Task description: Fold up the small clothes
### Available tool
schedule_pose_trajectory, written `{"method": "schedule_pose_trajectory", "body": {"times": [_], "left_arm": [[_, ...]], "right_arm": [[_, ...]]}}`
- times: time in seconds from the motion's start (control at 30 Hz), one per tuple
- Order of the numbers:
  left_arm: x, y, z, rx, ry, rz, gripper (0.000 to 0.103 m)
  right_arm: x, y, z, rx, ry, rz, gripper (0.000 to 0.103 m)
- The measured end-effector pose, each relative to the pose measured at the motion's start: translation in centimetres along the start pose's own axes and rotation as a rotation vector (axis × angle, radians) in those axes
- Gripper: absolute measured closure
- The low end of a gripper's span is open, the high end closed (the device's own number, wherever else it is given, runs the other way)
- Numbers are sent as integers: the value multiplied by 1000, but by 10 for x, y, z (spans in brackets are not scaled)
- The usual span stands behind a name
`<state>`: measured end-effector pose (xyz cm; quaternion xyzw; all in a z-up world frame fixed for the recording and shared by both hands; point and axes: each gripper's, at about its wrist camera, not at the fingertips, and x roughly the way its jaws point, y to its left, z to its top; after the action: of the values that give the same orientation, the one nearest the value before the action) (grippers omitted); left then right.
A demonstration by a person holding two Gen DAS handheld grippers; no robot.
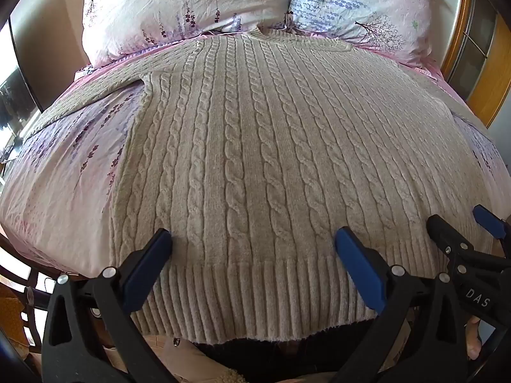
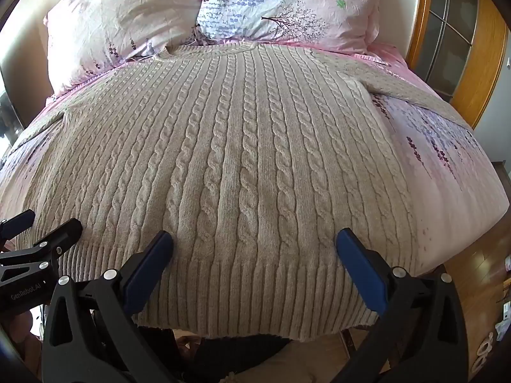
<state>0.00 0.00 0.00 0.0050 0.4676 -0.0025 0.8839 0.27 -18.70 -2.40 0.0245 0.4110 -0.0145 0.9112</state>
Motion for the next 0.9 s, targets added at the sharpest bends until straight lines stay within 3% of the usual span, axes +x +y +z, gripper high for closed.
{"method": "schedule_pose_trajectory", "body": {"times": [0.9], "left_arm": [[0,0,0,0,3,1,2]], "right_arm": [[1,1,2,1,11,0,1]]}}
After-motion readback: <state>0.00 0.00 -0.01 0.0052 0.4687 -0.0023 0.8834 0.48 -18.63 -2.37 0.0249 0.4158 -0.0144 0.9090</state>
